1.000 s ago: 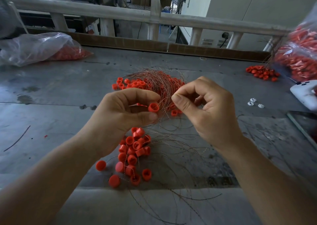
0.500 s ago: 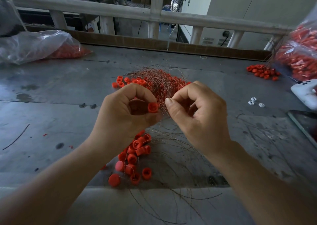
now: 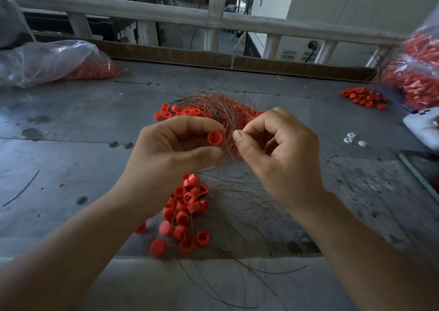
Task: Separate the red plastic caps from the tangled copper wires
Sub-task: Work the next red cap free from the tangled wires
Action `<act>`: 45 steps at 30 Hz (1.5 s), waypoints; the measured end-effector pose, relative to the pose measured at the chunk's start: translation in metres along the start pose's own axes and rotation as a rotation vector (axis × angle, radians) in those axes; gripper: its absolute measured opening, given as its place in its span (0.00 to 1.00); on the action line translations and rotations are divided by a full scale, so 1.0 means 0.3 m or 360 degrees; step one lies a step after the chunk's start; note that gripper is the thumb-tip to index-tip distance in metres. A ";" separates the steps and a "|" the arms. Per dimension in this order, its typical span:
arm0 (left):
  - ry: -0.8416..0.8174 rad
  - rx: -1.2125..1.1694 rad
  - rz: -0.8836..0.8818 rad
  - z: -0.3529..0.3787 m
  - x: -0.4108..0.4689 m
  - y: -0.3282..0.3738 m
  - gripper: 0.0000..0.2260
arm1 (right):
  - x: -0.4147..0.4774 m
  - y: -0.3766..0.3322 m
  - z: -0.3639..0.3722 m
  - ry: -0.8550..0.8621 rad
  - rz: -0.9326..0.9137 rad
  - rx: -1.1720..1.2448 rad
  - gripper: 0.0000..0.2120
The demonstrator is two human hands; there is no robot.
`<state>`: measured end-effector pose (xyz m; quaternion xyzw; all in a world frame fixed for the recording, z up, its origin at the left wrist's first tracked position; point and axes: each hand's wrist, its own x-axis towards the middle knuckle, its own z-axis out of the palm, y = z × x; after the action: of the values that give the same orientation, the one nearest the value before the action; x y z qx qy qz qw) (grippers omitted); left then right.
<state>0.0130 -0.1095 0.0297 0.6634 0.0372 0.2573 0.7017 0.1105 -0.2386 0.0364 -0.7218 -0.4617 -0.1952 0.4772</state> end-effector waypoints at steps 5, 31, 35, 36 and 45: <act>-0.0096 -0.0300 -0.0151 -0.007 0.001 0.006 0.15 | 0.011 0.010 -0.014 0.0081 -0.0022 -0.0057 0.08; -0.0098 -0.0254 -0.0090 -0.007 -0.003 0.010 0.13 | 0.013 0.015 -0.022 0.0082 -0.0043 -0.0065 0.08; -0.0108 -0.0261 -0.0107 -0.005 -0.004 0.015 0.13 | 0.015 0.015 -0.024 0.0038 -0.0019 -0.0012 0.07; -0.0116 -0.0261 -0.0108 -0.006 -0.004 0.015 0.13 | 0.016 0.015 -0.024 0.0005 -0.0015 0.0012 0.06; -0.0144 -0.0286 -0.0125 -0.006 -0.003 0.014 0.13 | 0.013 -0.004 -0.024 -0.0328 0.0062 0.0332 0.03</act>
<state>0.0102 -0.1084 0.0332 0.6068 0.0084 0.2017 0.7688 0.1125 -0.2428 0.0432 -0.6934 -0.5120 -0.0617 0.5032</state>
